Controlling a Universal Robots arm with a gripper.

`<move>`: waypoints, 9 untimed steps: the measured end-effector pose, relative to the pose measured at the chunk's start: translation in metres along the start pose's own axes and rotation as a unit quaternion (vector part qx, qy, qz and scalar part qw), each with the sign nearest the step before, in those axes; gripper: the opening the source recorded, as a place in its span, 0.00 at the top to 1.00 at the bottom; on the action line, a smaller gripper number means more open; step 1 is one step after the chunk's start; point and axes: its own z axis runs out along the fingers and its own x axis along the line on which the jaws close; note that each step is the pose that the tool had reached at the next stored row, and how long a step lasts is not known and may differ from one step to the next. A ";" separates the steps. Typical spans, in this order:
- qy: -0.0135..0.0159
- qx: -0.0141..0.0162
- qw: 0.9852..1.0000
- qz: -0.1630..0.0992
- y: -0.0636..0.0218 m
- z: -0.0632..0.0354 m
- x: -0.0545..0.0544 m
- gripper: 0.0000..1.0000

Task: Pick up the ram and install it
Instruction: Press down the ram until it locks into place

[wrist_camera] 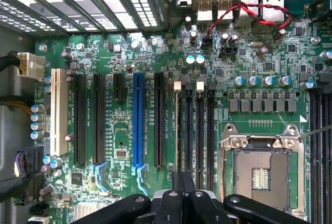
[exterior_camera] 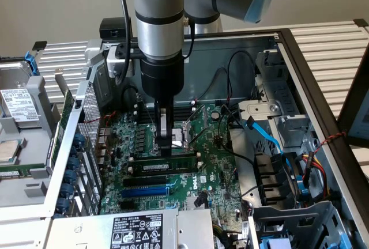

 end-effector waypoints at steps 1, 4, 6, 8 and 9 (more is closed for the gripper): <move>0.000 0.000 1.000 0.000 0.0000 0.0001 0.000 0.90; 0.000 0.000 1.000 0.000 0.0000 0.0003 0.000 0.90; 0.000 0.000 1.000 -0.001 -0.0001 0.0005 0.001 0.90; 0.000 0.001 1.000 -0.002 -0.0001 0.0008 0.002 0.90; 0.000 0.001 1.000 -0.002 -0.0002 0.0010 0.002 0.90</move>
